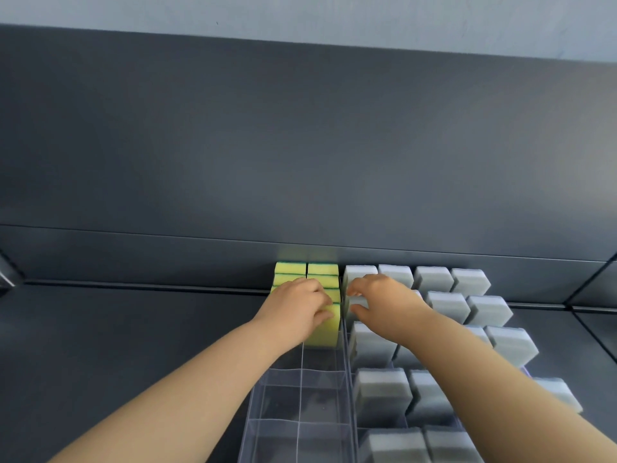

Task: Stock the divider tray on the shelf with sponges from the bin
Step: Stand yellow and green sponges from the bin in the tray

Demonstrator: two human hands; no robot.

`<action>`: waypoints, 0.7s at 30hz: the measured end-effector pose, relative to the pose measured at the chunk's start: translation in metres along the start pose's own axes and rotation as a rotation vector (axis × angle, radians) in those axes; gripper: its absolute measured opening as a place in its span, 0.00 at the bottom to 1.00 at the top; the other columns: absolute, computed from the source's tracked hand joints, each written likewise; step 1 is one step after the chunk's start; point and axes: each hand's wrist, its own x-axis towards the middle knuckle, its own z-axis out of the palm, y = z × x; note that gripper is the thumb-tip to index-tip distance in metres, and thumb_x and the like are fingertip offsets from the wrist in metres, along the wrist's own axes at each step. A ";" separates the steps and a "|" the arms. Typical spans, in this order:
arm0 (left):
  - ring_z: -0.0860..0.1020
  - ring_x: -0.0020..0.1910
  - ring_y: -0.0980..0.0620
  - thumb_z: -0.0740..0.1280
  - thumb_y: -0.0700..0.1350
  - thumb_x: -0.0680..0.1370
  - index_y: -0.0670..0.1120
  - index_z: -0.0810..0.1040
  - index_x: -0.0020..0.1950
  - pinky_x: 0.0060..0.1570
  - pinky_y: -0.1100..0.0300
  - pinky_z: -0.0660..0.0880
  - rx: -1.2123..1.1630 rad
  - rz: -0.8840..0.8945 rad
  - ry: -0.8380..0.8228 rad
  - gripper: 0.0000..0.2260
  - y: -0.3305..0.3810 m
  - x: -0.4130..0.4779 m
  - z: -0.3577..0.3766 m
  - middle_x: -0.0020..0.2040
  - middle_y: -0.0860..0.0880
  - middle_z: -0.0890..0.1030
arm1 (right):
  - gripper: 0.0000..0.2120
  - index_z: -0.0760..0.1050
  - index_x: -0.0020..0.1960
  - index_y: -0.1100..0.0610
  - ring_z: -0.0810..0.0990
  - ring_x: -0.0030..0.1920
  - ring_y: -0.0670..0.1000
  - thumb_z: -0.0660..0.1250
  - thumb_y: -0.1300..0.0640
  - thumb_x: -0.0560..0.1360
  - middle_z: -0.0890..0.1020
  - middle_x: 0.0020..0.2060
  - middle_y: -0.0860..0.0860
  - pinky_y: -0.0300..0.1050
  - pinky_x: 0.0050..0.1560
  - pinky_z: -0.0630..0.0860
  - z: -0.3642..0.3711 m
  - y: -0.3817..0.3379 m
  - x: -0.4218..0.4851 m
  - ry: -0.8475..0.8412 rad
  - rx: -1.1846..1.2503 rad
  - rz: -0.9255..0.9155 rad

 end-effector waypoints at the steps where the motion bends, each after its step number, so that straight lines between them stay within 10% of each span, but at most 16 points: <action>1: 0.74 0.55 0.50 0.62 0.53 0.78 0.49 0.79 0.59 0.51 0.57 0.71 -0.035 -0.007 0.023 0.14 0.002 0.000 -0.007 0.54 0.52 0.78 | 0.15 0.70 0.64 0.50 0.74 0.58 0.52 0.58 0.53 0.78 0.74 0.61 0.49 0.44 0.49 0.74 -0.001 0.000 -0.002 0.011 -0.001 -0.004; 5: 0.79 0.40 0.50 0.58 0.52 0.74 0.51 0.84 0.46 0.37 0.59 0.76 0.038 0.037 0.194 0.15 0.004 -0.007 -0.033 0.41 0.54 0.81 | 0.16 0.69 0.65 0.49 0.71 0.62 0.50 0.58 0.51 0.78 0.72 0.64 0.47 0.47 0.56 0.73 -0.005 0.006 -0.016 0.068 0.001 -0.028; 21: 0.80 0.44 0.52 0.57 0.52 0.76 0.49 0.81 0.55 0.42 0.57 0.76 0.180 -0.081 0.230 0.17 0.089 -0.088 -0.058 0.46 0.53 0.82 | 0.23 0.62 0.71 0.46 0.60 0.71 0.43 0.54 0.41 0.78 0.65 0.70 0.42 0.37 0.63 0.63 -0.020 0.013 -0.113 0.283 0.055 -0.097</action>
